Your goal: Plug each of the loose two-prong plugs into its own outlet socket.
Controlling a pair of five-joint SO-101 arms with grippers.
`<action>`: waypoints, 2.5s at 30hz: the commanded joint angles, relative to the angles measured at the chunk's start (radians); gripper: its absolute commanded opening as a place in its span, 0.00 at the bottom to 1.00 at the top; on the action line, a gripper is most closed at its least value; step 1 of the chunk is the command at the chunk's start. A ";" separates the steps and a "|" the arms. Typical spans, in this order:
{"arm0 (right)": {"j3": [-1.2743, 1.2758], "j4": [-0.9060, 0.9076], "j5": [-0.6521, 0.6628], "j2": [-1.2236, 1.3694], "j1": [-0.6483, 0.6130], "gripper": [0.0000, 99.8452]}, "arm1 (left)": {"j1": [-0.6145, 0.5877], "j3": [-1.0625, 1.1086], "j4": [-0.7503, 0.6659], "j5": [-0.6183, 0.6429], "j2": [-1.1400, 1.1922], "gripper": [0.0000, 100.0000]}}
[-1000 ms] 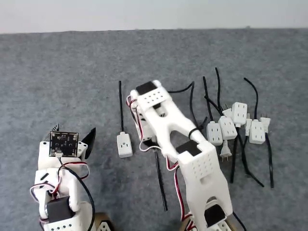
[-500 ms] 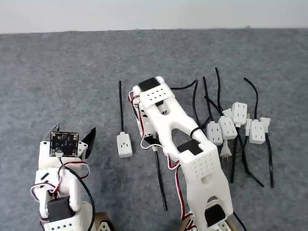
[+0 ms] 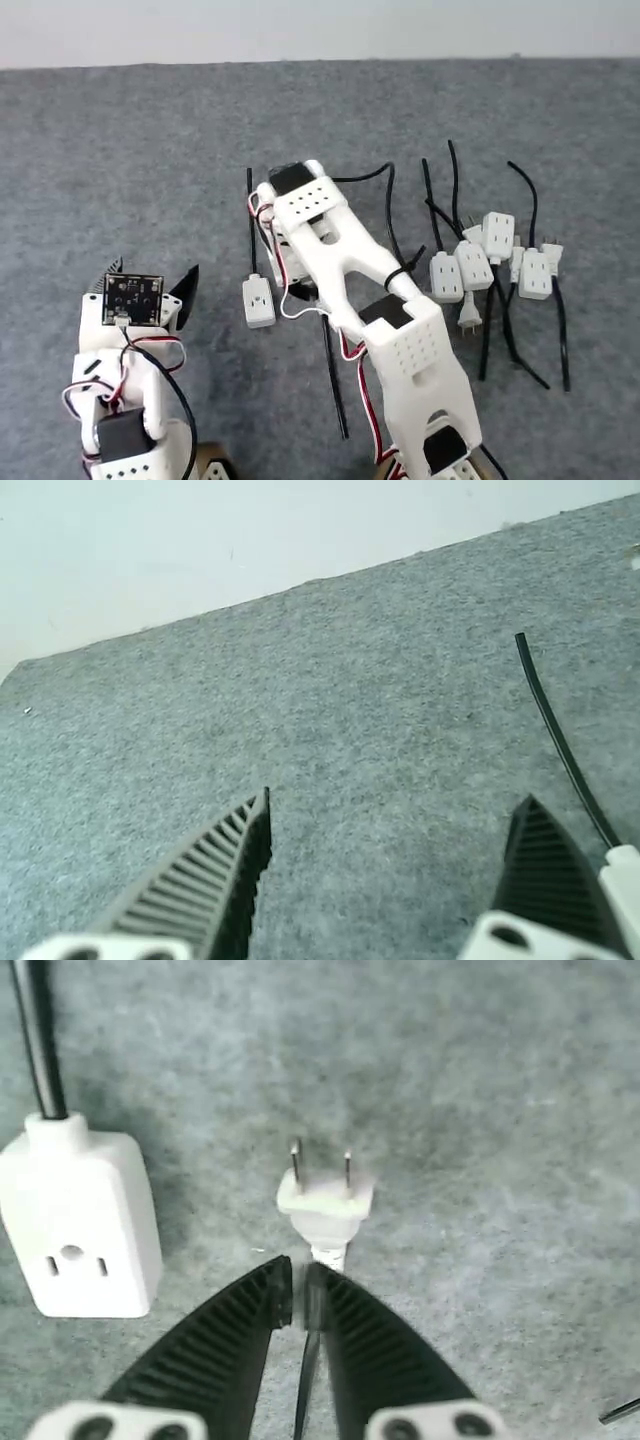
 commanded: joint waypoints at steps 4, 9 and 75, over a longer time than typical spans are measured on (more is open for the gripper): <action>-0.055 0.019 0.012 -0.008 -0.007 0.19 | 0.002 -0.010 -0.026 0.009 -0.017 0.35; -0.055 0.021 0.012 -0.007 -0.008 0.20 | 0.002 -0.010 -0.026 0.009 -0.017 0.35; 0.005 0.070 0.509 -0.472 -0.113 0.01 | 0.064 -0.168 -0.095 0.100 -0.017 0.36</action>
